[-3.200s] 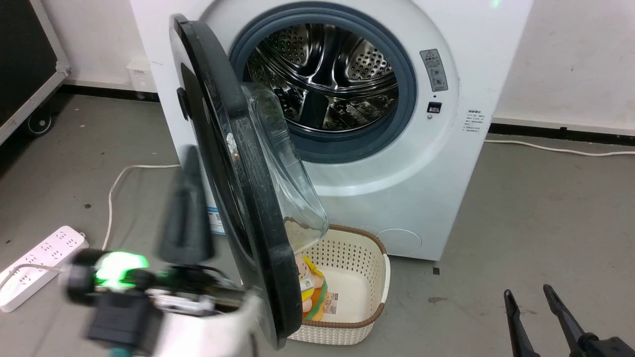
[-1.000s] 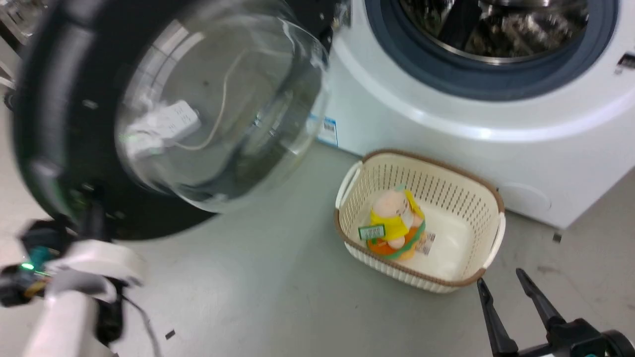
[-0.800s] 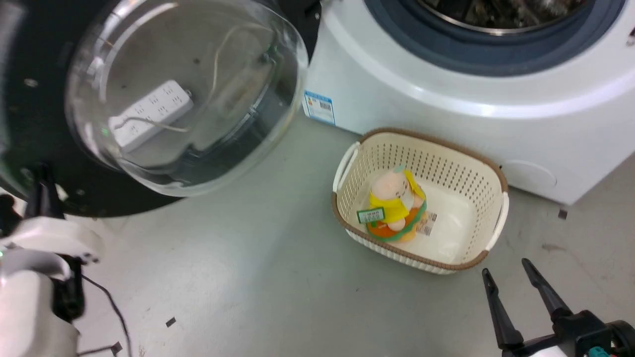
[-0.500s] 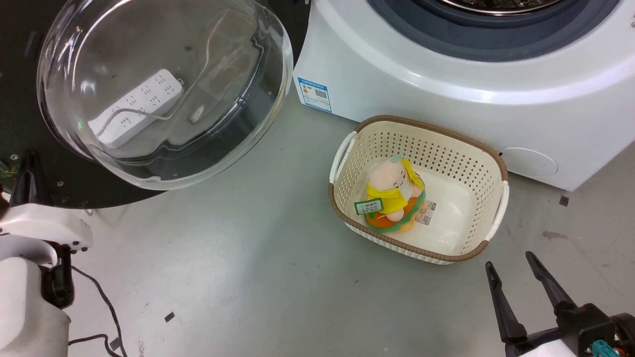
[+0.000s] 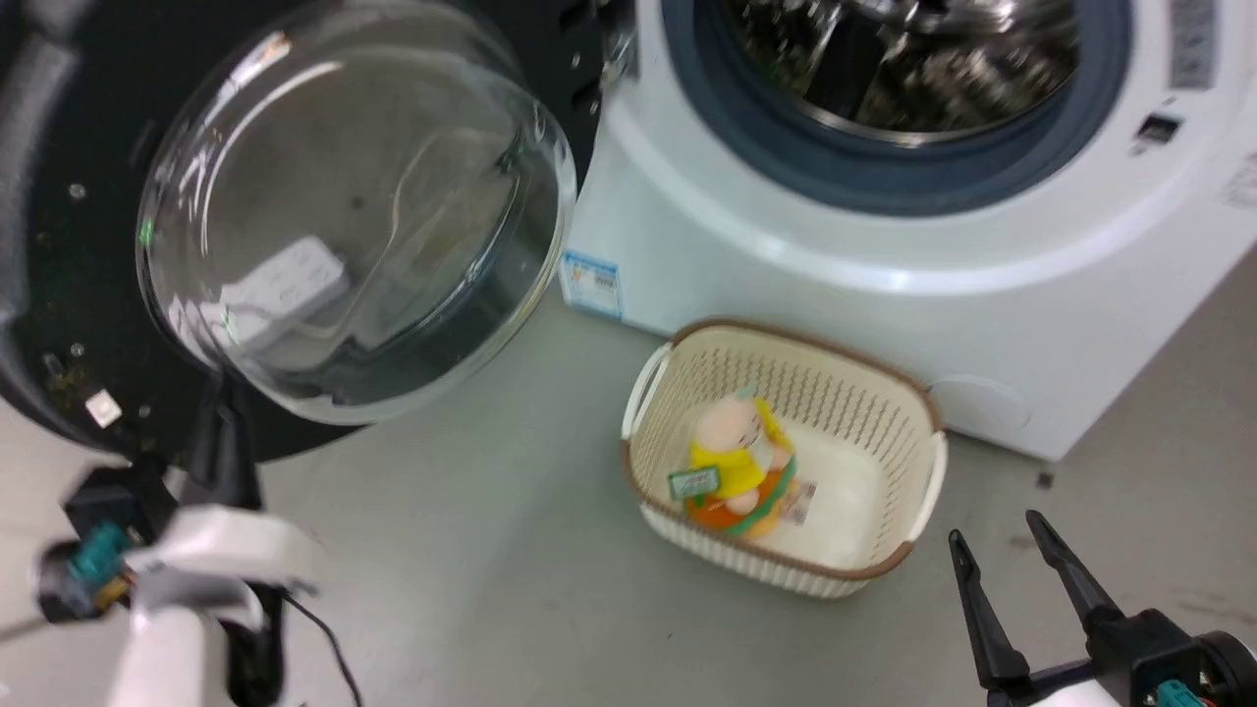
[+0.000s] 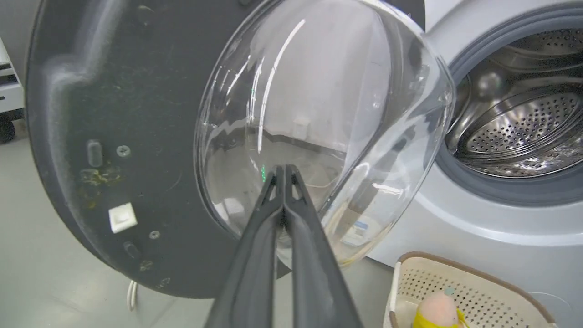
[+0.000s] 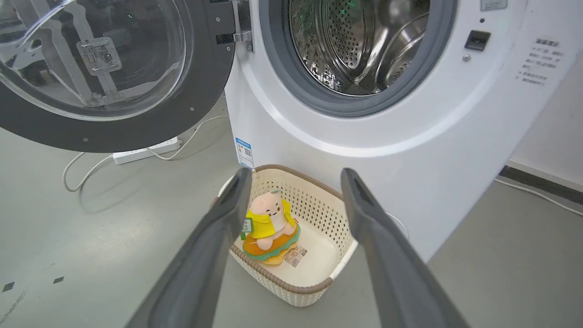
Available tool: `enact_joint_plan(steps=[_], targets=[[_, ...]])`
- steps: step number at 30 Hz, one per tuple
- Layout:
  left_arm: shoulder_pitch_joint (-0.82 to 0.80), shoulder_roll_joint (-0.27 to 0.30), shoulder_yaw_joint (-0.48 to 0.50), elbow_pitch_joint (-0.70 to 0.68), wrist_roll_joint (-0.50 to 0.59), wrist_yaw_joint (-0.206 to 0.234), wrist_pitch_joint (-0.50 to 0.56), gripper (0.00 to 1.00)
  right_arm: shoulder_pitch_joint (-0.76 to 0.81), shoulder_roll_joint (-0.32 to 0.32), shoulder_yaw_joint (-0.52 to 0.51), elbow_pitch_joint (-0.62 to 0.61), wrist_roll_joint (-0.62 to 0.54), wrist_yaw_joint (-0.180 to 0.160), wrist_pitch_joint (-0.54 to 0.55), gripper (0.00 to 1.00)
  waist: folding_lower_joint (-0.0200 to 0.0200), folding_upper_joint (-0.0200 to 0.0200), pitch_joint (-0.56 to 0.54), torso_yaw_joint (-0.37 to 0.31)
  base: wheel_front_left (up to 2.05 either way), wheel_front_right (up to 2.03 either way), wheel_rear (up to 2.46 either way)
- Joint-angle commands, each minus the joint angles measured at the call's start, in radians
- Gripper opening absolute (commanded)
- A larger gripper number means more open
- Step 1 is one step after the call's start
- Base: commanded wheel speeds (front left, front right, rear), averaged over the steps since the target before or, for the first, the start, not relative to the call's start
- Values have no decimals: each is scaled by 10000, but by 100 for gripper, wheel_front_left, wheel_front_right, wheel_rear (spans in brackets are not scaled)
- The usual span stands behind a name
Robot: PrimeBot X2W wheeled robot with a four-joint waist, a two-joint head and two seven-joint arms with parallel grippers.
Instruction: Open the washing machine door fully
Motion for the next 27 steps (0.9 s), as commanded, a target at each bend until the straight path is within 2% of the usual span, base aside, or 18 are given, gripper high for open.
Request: enact_joint_plan(steps=[1,7,14,15,16,17,27], targets=[[369,-202,-4,-287,-6,-116,-52,0,-65,45,-46,10,-20,-7,-69,100,2,-1,-616,-412,0,0,0],[1858,-1076,-475,-1496,330,-322,-53,0,146,107,-235,-488,-47,-7,-82,100,2,-1,-1493,-1137,0,0,0],[2843,-1392,-1350,-1880,846,-280,-53,0,498,115,-410,-888,222,-7,-84,100,2,-1,-1843,-1908,0,0,0],[2941,-1416,-1421,-1916,839,-260,-53,10,524,115,-451,-910,271,-7,-84,100,2,-1,-1856,-2012,0,0,0],[3023,-1435,-1491,-1960,853,-218,-53,82,558,116,-480,-917,312,-7,-84,100,2,-1,-1866,-2103,0,0,0],[3102,-1448,-1554,-2006,908,-157,-53,100,595,116,-484,-910,343,-7,-84,100,2,-1,-1879,-2193,0,0,0],[3713,-1497,-2252,-2088,1520,224,-53,100,859,117,-480,-581,460,-7,-85,100,2,-1,-1981,-2787,0,0,0]])
